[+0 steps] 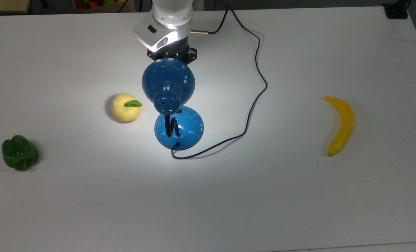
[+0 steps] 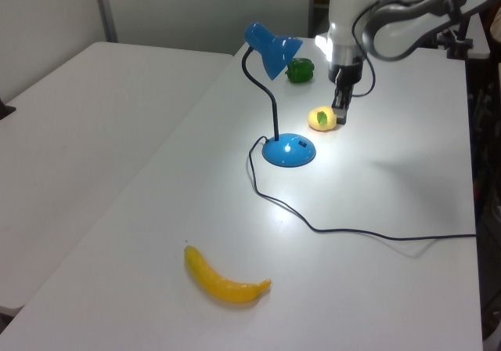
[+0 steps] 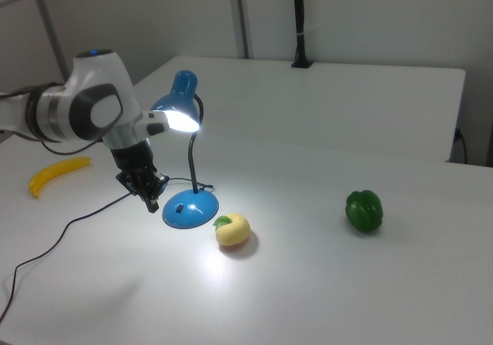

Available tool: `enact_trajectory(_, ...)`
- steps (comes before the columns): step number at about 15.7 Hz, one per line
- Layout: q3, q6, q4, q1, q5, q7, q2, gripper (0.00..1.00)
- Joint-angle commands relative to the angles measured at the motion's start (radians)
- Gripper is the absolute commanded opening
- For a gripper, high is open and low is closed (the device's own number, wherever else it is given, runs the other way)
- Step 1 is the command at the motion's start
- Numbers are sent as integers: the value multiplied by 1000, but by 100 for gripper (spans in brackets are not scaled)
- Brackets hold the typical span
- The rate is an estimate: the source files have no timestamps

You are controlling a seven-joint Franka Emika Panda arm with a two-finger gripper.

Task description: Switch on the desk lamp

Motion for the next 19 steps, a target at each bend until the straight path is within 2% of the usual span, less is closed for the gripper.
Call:
enact_trajectory(1,5,-224,112,-5,-21,12,-62,0)
enact_trajectory(8,-7,-433,340,-12,-2,-23,-58,1)
enact_trajectory(10,-12,-494,409,-28,23,-63,-56,7)
enact_trajectory(15,-15,-565,454,-42,45,-73,-65,19)
enact_trajectory(16,-15,-571,456,-42,45,-73,-67,29)
enact_trajectory(18,-15,-571,454,-44,45,-76,-76,78)
enact_trajectory(19,-15,-573,453,-42,44,-85,-79,85)
